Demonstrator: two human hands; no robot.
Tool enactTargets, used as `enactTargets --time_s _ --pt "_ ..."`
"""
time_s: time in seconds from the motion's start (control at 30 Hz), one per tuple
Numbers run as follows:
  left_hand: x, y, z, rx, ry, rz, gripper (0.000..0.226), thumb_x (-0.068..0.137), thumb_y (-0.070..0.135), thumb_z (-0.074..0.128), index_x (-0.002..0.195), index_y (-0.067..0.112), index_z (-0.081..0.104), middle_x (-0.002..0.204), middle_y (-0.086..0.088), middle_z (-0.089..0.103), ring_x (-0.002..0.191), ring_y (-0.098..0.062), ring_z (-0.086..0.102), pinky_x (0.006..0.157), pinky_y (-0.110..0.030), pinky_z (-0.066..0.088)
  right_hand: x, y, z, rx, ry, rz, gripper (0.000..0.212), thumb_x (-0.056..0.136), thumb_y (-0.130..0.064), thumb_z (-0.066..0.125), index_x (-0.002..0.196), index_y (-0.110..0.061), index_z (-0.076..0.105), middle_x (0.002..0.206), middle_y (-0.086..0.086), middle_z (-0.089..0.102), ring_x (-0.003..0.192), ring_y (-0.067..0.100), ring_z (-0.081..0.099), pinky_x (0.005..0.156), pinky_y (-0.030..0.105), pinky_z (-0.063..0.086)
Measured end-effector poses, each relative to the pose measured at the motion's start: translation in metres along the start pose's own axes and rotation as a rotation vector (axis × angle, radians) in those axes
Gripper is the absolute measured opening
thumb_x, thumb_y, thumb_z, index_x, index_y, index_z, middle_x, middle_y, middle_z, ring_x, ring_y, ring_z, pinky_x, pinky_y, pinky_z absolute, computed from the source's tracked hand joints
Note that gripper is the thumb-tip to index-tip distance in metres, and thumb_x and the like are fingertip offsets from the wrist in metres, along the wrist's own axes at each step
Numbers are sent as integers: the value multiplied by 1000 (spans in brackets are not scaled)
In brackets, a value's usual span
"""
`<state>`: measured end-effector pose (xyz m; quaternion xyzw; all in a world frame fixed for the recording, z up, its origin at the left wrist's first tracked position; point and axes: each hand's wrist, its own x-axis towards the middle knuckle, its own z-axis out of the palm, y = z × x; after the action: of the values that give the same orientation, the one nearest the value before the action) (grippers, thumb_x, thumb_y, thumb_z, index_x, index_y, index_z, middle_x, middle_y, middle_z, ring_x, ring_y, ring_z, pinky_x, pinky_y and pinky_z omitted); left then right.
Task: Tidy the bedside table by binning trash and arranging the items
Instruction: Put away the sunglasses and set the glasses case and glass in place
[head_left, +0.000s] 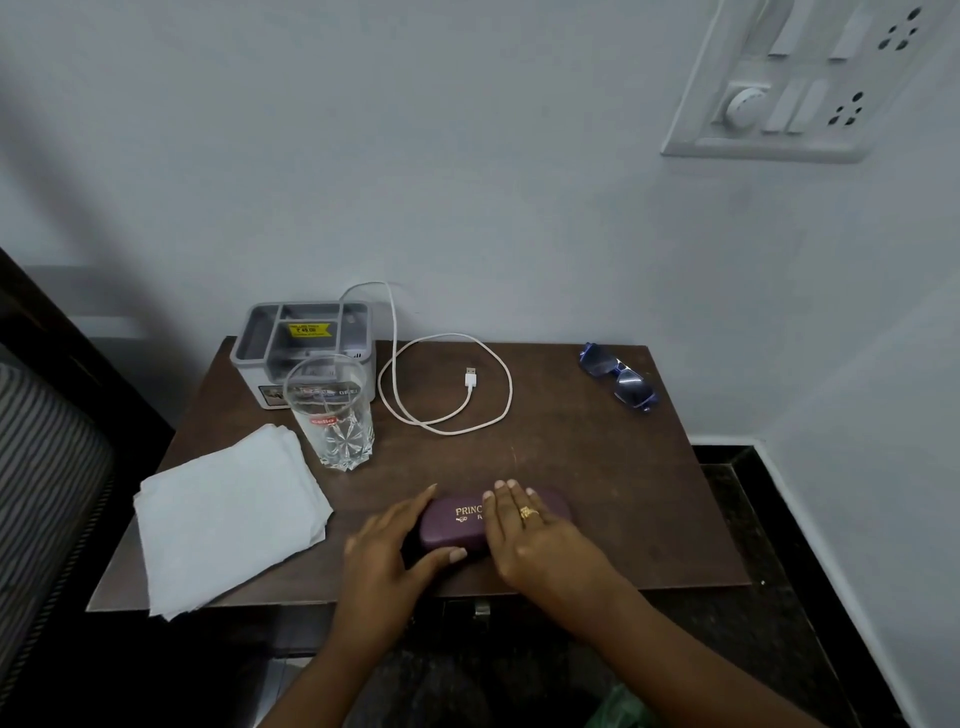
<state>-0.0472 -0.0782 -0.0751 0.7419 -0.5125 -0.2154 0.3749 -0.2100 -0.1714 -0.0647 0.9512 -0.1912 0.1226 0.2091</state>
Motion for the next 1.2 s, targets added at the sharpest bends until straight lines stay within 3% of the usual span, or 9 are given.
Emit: enactTargets --time_s 0.17,0.3,0.4,0.6,0.73,0.87,0.97,1.07,1.2 --pt "0 -1 -2 4 -14 27 71 59 67 58 126 48 43 114 40 43 108 1 50 96 -31 39 -7 5 -1 163 -19 -10 40 75 -13 63 113 -1 65 109 16 70 101 25 68 86 32 55" --pt "1 -2 -5 -30 -32 36 73 55 63 63 124 49 44 116 39 46 108 0 50 99 -36 42 -25 22 -10 483 -135 230 60 76 -33 58 131 -13 46 130 -1 60 121 10 55 102 27 40" --pt "1 -3 -6 -80 -34 9 77 53 61 66 126 51 43 115 41 49 109 2 50 101 -38 42 -49 38 -11 890 -170 502 61 83 -24 60 139 -27 35 143 -18 36 135 -7 25 112 14 19" --pt "0 -7 -1 -237 -17 -79 95 57 19 88 128 51 34 107 37 61 106 12 56 96 -15 44 -53 43 -16 1388 -88 886 47 82 -6 66 119 -34 59 125 -20 58 116 -7 53 93 7 41" --pt "1 -5 1 -305 20 -135 97 58 10 86 134 41 34 102 37 59 100 28 48 85 5 36 -38 41 -15 1301 -46 1005 29 88 -25 58 116 -30 64 109 -20 62 98 -12 58 84 10 48" --pt "2 -4 -1 -271 -18 -103 95 58 3 84 133 38 39 107 54 50 110 24 46 92 2 35 -16 32 -7 1160 106 1219 18 90 -24 58 95 -15 73 77 -2 70 64 -2 63 59 11 49" --pt "4 -3 -3 -196 -45 -69 99 59 11 85 139 35 32 111 38 54 110 13 49 89 4 32 -5 32 -3 1021 76 1228 26 89 -29 60 73 -11 70 63 2 66 59 12 62 59 25 50" --pt "5 -3 -4 -126 -66 -76 108 60 18 86 141 28 15 104 20 51 101 -1 49 81 6 30 3 36 1 909 23 1215 42 87 -29 62 50 -13 52 46 -2 49 42 8 42 47 18 35" --pt "6 -4 -3 -96 -67 -86 104 60 22 86 144 20 26 104 14 52 104 -8 50 81 1 33 8 39 3 895 -12 1238 44 85 -28 64 47 -13 49 45 -1 47 41 7 40 45 16 34"
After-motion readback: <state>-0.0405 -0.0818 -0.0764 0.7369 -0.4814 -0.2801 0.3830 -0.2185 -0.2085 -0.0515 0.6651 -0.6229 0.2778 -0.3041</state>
